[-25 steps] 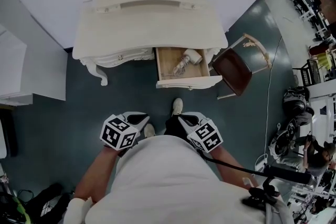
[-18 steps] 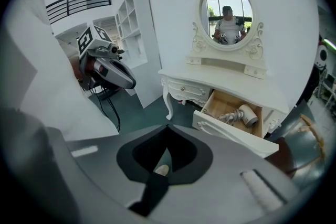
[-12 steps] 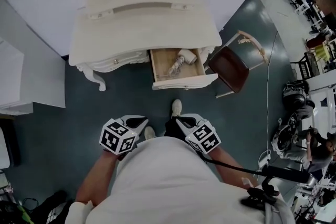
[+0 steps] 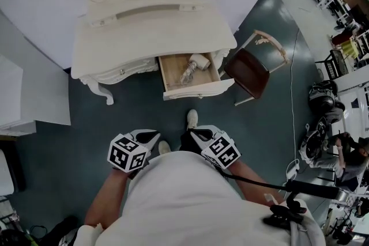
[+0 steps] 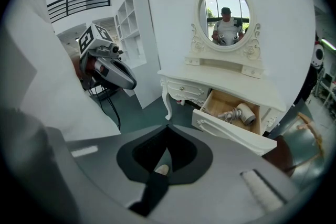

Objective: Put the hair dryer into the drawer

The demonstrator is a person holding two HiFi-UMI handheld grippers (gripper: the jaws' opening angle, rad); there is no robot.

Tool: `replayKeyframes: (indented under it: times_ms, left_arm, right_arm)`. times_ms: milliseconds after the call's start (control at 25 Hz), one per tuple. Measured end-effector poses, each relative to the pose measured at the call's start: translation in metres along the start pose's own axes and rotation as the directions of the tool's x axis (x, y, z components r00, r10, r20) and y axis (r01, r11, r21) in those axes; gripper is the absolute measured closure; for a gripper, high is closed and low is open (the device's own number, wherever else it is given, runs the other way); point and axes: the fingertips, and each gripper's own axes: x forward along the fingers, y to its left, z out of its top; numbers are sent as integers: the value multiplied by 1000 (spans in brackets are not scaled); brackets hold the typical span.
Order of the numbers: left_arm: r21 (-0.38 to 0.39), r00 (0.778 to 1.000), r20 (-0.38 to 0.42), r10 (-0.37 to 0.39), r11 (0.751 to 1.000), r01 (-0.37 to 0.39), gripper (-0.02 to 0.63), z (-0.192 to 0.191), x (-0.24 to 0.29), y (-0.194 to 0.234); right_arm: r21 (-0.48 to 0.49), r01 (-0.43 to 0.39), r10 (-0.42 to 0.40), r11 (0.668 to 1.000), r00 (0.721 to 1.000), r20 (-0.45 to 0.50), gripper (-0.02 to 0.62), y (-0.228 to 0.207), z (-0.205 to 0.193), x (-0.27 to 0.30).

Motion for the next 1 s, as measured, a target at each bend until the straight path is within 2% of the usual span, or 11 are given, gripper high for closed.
replayKeyframes:
  times_ms: [680,1000]
  left_arm:
    - [-14,1000,-3,18,1000,-18,603,-4,-7,2]
    - [-12,1000,-24,2,1000,-3,603,-9,-1,1]
  right_arm:
    - [-20,-14,14,1000,1000,5,597,3,6,6]
    - [-28,0,0,1000,1000,4,597,2,2,5]
